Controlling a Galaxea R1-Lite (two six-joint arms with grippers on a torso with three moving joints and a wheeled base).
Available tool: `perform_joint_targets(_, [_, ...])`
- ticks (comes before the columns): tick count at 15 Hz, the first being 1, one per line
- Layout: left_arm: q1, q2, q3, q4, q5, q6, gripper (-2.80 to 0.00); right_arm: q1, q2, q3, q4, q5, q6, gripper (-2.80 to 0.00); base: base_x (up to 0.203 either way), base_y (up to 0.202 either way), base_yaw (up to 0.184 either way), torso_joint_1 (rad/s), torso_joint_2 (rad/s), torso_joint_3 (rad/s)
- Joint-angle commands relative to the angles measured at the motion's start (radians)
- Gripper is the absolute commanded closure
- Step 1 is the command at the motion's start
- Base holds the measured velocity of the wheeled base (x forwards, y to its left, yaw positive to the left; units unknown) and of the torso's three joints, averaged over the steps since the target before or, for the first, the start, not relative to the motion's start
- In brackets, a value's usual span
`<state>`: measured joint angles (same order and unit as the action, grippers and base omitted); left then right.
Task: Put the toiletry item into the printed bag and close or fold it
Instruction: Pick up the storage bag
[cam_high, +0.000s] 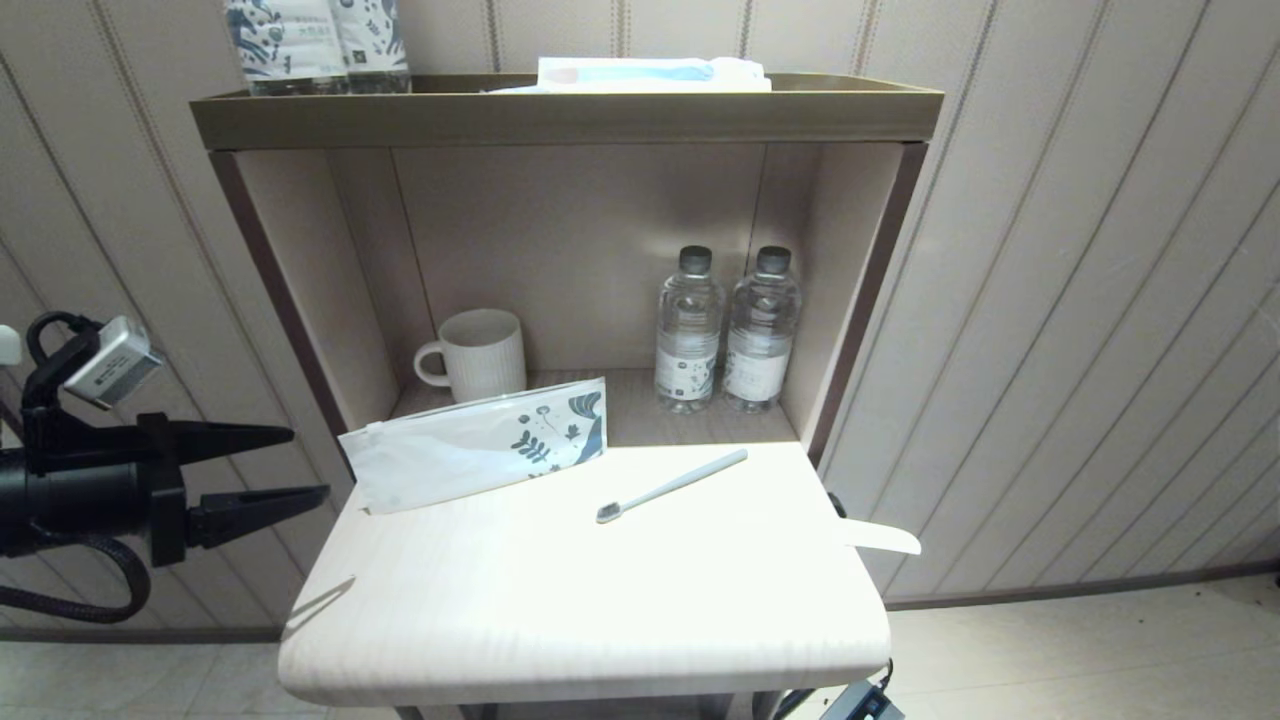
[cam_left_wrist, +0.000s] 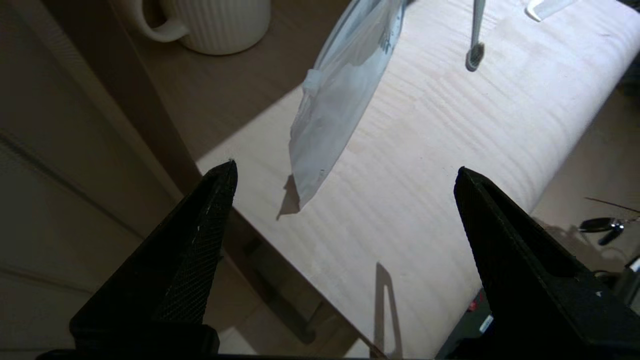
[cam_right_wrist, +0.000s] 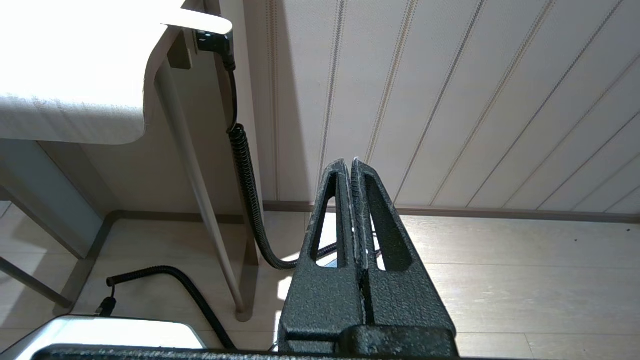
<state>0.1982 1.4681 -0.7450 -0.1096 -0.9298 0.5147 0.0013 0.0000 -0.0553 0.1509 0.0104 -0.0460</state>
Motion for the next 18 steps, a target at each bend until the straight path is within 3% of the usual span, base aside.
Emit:
perform_joint_targets(1, [-0.010,0.022,-0.008,-0.002,-0.019,0.006,-2.80,0.000,0.000,0.000,0.001,0.001,-0.002,0.00,0.000,0.000,0.000,0.000,0.00,0.000])
perform_joint_targets(9, [-0.052,0.138,-0.032,-0.028,-0.009,0.173,-2.80,0.000,0.000,0.000,0.001,0.002,-0.003,0.00,0.000,0.000,0.000,0.000,0.00,0.000])
perform_joint_targets(18, [-0.128,0.233,-0.042,-0.131,0.029,0.180,-2.80,0.000,0.000,-0.001,0.003,0.002,-0.003,0.00,0.000,0.000,0.000,0.000,0.00,0.000])
